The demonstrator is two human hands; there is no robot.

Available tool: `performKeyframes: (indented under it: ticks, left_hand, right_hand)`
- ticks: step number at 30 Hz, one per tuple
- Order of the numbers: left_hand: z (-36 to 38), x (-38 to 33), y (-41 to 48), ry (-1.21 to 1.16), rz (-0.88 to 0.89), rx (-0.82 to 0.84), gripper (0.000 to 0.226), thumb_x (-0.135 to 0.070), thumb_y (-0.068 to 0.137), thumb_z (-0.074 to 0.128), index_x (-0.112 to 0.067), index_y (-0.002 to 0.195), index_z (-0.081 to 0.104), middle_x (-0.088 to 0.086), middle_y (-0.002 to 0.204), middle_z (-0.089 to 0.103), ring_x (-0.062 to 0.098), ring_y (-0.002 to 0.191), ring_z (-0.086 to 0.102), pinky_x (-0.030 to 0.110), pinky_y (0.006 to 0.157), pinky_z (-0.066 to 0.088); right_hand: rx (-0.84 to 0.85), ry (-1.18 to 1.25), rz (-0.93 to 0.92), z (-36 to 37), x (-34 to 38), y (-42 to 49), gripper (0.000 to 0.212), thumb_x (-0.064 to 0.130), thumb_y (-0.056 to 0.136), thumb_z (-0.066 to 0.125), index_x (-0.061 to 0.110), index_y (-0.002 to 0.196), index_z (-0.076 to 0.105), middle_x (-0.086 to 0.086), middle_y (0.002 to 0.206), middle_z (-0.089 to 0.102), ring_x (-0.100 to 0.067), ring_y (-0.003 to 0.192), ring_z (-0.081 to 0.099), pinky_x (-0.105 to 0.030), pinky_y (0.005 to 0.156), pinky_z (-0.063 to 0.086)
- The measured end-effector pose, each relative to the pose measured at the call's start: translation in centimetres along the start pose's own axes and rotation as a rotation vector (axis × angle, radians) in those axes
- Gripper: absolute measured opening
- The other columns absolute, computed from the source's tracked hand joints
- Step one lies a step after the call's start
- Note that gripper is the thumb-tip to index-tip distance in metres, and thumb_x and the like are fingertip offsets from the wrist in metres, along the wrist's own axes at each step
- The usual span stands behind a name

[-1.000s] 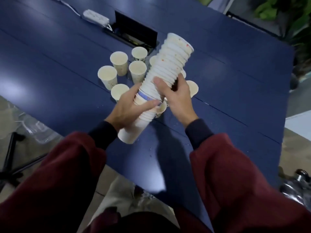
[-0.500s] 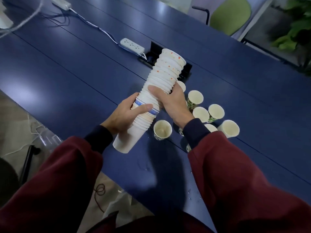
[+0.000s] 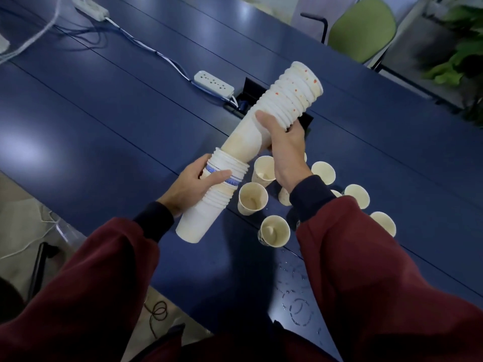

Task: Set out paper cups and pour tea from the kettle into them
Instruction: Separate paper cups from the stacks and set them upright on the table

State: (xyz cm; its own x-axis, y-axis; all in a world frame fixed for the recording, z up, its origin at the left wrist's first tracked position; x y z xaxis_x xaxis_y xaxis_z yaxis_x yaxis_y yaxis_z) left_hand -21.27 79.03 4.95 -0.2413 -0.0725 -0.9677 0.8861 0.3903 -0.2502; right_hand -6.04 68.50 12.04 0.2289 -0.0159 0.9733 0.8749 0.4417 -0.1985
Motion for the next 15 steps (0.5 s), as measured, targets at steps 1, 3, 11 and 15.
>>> performKeyframes:
  ticks: [1, 3, 11, 15]
  left_hand:
    - [-0.7, -0.1, 0.6, 0.028, 0.019, -0.041, 0.035, -0.037, 0.089, 0.070, -0.020, 0.117, 0.059, -0.003, 0.102, 0.074, 0.015, 0.090, 0.072, 0.031, 0.074, 0.056]
    - [-2.3, -0.7, 2.1, 0.123, 0.065, -0.114, 0.044, -0.043, 0.085, 0.074, -0.024, 0.119, 0.055, -0.008, 0.103, 0.072, 0.011, 0.092, 0.070, 0.029, 0.076, 0.055]
    - [-4.5, -2.2, 7.4, 0.288, 0.160, -0.294, 0.072, -0.040, 0.075, 0.086, -0.020, 0.125, 0.039, -0.012, 0.118, 0.062, 0.006, 0.106, 0.063, 0.031, 0.092, 0.052]
    - [-4.2, -2.9, 8.9, 0.291, 0.243, -0.422, 0.077, -0.035, 0.066, 0.091, -0.017, 0.118, 0.038, -0.002, 0.120, 0.059, 0.014, 0.109, 0.060, 0.034, 0.093, 0.052]
  right_hand:
    - [-0.039, 0.001, -0.031, -0.4, 0.4, 0.5, 0.052, 0.015, 0.084, 0.080, 0.010, 0.131, 0.057, -0.004, 0.121, 0.071, -0.014, 0.105, 0.070, -0.033, 0.092, 0.058]
    - [-0.144, 0.015, -0.099, -1.3, 1.0, 1.1, 0.057, 0.017, 0.081, 0.084, 0.012, 0.130, 0.056, -0.003, 0.123, 0.070, -0.015, 0.110, 0.068, -0.040, 0.100, 0.056]
    - [-0.390, 0.002, -0.166, -5.2, 0.6, 1.3, 0.067, 0.026, 0.074, 0.088, 0.021, 0.131, 0.052, 0.008, 0.121, 0.067, -0.001, 0.105, 0.066, -0.017, 0.086, 0.051]
    - [-0.369, -0.019, -0.166, -6.6, 0.0, 1.4, 0.062, 0.017, 0.079, 0.085, 0.017, 0.131, 0.052, 0.006, 0.119, 0.067, 0.002, 0.100, 0.067, -0.012, 0.078, 0.051]
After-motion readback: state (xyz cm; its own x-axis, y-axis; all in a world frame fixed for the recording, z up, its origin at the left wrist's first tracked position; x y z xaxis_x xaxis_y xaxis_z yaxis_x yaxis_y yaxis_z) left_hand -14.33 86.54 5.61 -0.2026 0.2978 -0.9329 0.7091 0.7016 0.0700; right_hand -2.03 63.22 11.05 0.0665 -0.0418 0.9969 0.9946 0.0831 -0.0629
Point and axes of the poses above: each hand's wrist, its own y-axis towards the middle knuckle, its own z-axis out of the palm, x = y × z, the point moved 9 cm from there along y, towards the middle knuckle
